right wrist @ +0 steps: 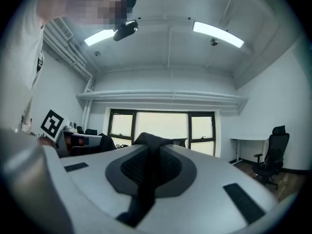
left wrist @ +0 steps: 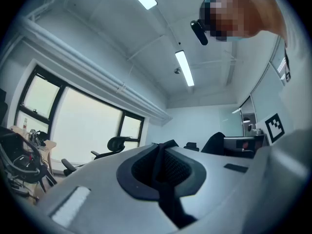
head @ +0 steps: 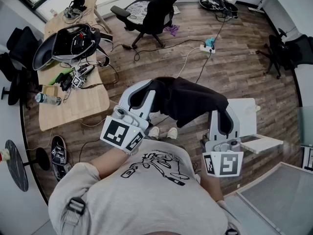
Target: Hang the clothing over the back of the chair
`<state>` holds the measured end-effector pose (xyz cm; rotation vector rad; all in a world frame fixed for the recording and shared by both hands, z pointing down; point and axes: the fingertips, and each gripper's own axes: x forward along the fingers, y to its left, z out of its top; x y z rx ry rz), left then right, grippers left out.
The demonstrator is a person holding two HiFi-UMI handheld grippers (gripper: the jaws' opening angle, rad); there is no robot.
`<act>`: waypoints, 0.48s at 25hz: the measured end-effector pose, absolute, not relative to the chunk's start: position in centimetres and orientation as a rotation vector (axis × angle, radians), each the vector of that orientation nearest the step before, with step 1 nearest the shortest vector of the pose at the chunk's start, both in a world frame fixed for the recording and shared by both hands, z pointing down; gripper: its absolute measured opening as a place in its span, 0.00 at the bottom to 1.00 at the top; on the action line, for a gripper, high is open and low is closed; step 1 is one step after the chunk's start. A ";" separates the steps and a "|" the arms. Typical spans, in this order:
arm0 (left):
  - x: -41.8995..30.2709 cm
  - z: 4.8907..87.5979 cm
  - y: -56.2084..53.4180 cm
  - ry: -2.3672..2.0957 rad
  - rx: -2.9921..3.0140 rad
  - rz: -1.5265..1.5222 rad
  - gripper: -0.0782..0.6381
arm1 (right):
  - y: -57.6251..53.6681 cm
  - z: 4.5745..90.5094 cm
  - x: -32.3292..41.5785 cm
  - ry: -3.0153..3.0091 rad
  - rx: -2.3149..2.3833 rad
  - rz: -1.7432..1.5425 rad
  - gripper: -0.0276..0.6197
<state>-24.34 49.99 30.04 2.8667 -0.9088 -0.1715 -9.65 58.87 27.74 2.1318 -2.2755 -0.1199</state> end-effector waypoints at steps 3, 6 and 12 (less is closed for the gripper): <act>-23.8 30.2 50.7 -0.901 2.864 -0.168 0.12 | 59.5 27.7 -9.4 -2.284 2.127 -0.124 0.06; -22.9 30.2 51.1 -0.911 2.862 -0.163 0.12 | 59.8 27.5 -8.7 -2.300 2.120 -0.124 0.06; -19.9 30.9 52.2 -0.976 2.835 -0.152 0.12 | 61.0 28.3 -5.1 -2.342 2.099 -0.088 0.06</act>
